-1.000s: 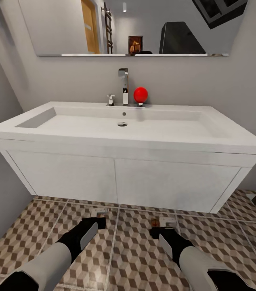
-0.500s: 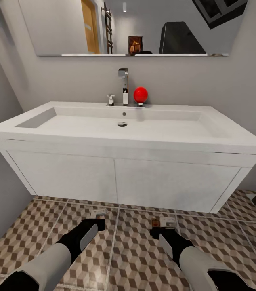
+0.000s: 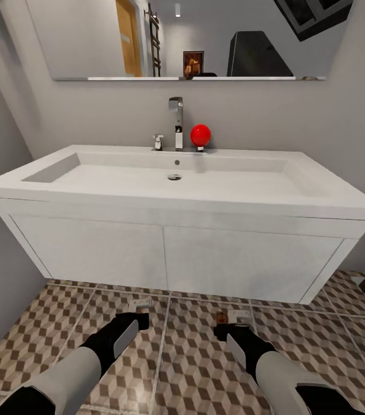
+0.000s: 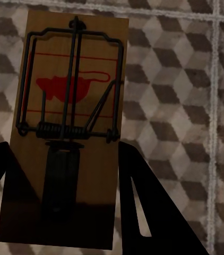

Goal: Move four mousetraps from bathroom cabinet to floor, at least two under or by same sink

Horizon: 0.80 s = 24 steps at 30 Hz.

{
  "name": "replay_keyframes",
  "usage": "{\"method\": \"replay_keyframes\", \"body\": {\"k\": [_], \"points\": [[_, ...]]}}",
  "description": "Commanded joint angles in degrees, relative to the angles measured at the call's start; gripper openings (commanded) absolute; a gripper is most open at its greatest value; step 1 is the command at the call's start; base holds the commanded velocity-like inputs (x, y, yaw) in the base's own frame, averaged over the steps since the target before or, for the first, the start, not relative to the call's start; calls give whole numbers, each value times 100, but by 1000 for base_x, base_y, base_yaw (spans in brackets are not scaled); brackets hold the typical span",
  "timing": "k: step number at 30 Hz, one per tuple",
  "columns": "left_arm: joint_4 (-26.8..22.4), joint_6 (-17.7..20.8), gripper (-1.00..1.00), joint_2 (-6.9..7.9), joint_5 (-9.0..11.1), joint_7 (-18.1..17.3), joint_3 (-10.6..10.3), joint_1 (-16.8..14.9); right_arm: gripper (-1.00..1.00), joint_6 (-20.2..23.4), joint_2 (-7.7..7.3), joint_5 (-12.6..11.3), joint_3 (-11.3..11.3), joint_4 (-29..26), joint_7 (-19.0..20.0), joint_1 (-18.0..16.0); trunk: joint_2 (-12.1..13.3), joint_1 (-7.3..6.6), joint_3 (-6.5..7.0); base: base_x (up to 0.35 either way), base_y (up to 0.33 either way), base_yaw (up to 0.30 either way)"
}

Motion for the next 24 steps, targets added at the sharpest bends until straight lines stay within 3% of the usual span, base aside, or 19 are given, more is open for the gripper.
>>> {"method": "replay_keyframes", "body": {"k": [1, 7, 11, 16, 24], "points": [[0, 17, -100, 6, 50, 49, -49, -4, -100, 27, 5, 21, -49, -12, -4, 0, -2, -1, -5, 0, 0, 0], [13, 13, -100, 39, 26, 109, -66, -4, -100, 28, -3, 21, -48, -19, -4, 0, -2, -1, -5, 0, 0, 0], [13, 6, -100, 36, -239, 401, -63, -4, -100, 29, -2, 21, -48, -21, -4, 0, -2, -1, -5, 0, 0, 0], [11, -7, -100, 15, -306, 473, -51, -4, -100, 29, -4, 21, -49, -21, -4, 0, -2, -1, -5, 0, 0, 0], [13, -9, -100, 1, -308, 456, -50, -4, -100, 29, -4, 21, -49, -29, -4, 0, -323, 175, -148, 0, 0, 0]]}}
